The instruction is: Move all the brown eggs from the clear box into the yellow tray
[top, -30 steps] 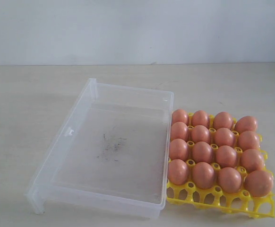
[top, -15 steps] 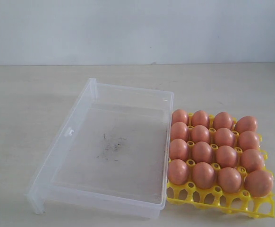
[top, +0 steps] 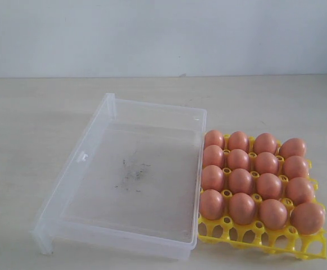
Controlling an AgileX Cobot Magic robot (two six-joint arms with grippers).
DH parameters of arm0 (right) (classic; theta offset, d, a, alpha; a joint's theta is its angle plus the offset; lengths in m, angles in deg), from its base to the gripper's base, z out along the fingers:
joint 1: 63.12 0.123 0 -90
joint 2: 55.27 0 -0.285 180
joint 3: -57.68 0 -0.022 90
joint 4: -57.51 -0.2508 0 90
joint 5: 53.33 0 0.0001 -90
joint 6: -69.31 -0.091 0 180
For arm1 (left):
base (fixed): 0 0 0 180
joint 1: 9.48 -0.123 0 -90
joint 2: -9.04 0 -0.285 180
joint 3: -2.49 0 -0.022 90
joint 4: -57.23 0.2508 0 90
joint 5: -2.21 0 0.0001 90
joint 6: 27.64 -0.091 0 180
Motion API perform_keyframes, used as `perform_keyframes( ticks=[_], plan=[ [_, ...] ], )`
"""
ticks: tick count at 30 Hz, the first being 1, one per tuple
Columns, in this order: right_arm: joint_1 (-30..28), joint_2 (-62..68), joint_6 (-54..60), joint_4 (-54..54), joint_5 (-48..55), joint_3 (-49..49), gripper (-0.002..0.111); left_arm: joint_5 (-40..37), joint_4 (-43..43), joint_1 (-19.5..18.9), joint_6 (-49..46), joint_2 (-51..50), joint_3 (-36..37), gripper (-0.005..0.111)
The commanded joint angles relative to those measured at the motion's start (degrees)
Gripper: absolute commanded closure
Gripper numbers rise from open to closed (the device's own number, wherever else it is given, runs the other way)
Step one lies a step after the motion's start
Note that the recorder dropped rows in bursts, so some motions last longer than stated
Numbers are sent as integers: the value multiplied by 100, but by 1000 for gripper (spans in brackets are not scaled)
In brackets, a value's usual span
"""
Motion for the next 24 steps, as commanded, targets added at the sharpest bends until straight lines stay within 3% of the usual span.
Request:
perform_keyframes(
  ticks=[1,9,15,24],
  plan=[
    [-386,-48,665,221,-236,-27,109,1,-13,45,47,15,15,103],
    [-417,-48,2016,221,100,-27,109,1,-13,45,47,15,15,103],
    [-417,-48,2183,221,1144,-27,109,32,-13,45,47,15,15,103],
    [-417,-48,2219,207,948,-27,109,32,-13,45,47,15,15,103]
  ],
)
